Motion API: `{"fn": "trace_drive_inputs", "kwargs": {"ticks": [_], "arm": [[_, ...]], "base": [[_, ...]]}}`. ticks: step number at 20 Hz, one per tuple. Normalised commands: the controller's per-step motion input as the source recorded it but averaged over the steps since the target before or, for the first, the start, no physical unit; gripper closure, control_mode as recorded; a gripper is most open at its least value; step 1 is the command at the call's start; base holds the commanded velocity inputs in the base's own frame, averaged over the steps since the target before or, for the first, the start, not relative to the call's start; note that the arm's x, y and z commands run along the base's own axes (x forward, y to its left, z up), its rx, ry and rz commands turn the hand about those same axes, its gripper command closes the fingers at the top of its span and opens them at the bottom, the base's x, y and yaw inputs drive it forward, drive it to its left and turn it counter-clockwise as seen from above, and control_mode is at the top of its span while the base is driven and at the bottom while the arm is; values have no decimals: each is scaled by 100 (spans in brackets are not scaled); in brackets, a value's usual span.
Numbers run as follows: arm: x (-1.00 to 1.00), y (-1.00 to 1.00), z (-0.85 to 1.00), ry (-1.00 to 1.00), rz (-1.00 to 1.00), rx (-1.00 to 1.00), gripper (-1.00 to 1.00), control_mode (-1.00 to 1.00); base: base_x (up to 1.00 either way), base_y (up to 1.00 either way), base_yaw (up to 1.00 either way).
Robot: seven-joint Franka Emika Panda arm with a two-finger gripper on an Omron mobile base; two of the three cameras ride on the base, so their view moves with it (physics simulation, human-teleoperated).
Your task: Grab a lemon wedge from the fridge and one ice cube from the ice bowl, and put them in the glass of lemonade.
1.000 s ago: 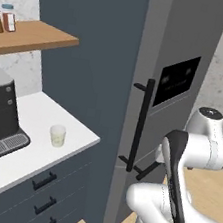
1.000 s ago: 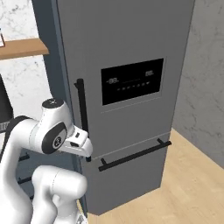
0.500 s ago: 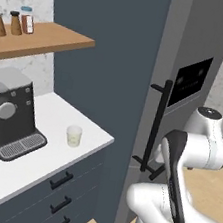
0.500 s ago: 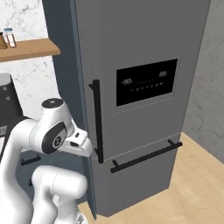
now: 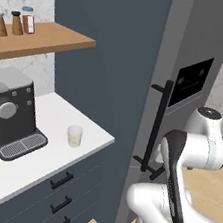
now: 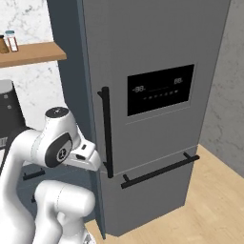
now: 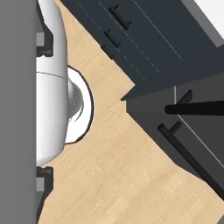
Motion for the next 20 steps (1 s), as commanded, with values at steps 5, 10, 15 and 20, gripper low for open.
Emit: {"fn": "trace_drive_inputs", "kwargs": {"ticks": [5,10,15,20], "arm": [[10,2,0,-3,3,0,-100,-100],[41,20,4,-6,1,1,-100,-100],[45,47,80,-10,0,-9,-100,-100],[-1,-16,99,-18,0,0,-100,-100]], "base": [[5,0,0],[0,0,0],[0,0,0],[0,0,0]]}}
